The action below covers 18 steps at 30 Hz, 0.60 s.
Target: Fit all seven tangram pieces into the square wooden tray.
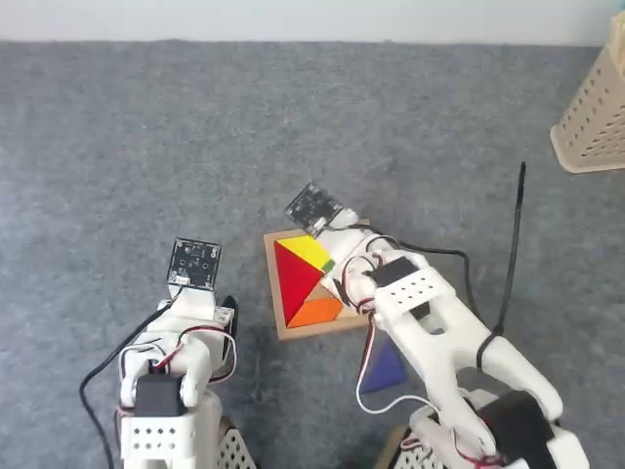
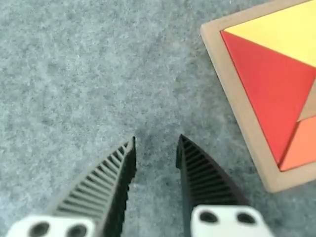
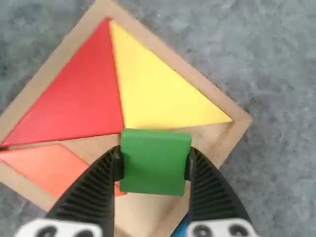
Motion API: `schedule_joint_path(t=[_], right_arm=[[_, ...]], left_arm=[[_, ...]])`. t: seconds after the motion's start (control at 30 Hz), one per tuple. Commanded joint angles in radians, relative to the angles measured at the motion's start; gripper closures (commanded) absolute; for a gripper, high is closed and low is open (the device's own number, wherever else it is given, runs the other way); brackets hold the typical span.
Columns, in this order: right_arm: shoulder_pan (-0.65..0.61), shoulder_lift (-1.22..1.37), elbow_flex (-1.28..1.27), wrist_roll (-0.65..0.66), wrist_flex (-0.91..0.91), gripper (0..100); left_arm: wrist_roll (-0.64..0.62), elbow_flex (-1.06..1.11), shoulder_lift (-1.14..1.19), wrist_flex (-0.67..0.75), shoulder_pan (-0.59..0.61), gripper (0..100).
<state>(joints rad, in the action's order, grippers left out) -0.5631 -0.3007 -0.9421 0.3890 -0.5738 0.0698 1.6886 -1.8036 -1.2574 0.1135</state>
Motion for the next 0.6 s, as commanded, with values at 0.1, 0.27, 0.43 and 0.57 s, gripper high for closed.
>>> schedule_joint_path(t=[0.1,0.27,0.43,0.57], right_arm=[[-0.008,-0.007,0.006,0.026,0.028,99.1],[-0.004,-0.007,0.003,0.028,0.021,89.1],[-0.002,-0.002,0.000,0.035,0.018,85.5],[-0.004,-0.005,0.000,0.063,-0.013,85.3]], left_arm=[[-0.008,-0.004,-0.015,-0.005,0.000,87],[-0.008,-0.004,-0.015,-0.005,0.000,87],[-0.008,-0.004,-0.015,-0.005,0.000,87],[-0.008,-0.004,-0.015,-0.005,0.000,87]])
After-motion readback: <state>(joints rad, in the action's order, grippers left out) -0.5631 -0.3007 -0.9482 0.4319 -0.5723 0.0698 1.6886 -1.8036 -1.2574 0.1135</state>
